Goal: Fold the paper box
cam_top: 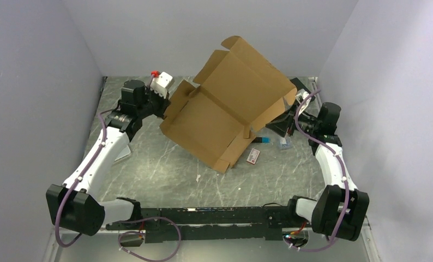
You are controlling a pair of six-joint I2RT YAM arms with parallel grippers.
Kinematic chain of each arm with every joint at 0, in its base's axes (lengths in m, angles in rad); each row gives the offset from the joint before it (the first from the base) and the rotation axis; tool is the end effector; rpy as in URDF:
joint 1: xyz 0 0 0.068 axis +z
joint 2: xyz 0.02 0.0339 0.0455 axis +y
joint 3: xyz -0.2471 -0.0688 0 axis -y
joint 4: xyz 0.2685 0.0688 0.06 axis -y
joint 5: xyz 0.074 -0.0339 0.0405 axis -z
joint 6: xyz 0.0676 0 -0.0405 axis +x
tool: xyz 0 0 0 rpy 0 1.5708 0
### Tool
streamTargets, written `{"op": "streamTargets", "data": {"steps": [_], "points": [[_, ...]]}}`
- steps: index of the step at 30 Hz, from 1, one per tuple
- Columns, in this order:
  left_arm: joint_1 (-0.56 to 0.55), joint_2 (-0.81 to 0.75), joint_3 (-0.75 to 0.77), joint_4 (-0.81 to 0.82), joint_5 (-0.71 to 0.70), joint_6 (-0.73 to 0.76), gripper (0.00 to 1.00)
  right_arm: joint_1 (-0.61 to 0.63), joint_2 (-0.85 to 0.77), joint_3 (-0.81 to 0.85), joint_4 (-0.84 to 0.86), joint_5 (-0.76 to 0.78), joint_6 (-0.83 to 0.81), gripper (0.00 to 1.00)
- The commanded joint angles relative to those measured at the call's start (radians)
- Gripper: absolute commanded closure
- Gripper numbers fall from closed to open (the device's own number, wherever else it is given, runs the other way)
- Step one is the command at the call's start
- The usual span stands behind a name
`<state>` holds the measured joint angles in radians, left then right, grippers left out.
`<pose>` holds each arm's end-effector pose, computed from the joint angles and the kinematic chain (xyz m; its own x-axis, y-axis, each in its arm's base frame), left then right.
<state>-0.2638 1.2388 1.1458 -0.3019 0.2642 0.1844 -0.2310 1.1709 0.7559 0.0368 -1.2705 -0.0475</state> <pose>0.3245 -0.1059 0.3283 -0.2763 0.2580 -0.9258 0.5443 0.8359 0.0705 0.2884 -0.0015 0.2530 -0.3212 0.0611 -0.9450 -0.8126 0.4947 0.3082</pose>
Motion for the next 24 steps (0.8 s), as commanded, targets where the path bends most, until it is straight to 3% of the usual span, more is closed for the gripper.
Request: {"op": "streamTargets", "data": {"steps": [1, 5, 10, 24], "points": [[-0.011, -0.054, 0.038, 0.006, -0.021, 0.076, 1.0, -0.016, -0.06, 0.058, -0.032, -0.076, -0.089, 0.44], [-0.018, -0.083, 0.04, -0.008, -0.033, 0.079, 1.0, -0.041, -0.089, 0.073, -0.099, -0.088, -0.129, 0.29], [-0.024, -0.125, 0.048, -0.026, -0.034, 0.099, 1.0, -0.077, -0.098, 0.114, -0.222, -0.09, -0.232, 0.19], [-0.029, -0.218, 0.151, -0.113, -0.037, 0.141, 1.0, -0.105, -0.138, 0.29, -0.634, -0.063, -0.57, 0.14]]}}
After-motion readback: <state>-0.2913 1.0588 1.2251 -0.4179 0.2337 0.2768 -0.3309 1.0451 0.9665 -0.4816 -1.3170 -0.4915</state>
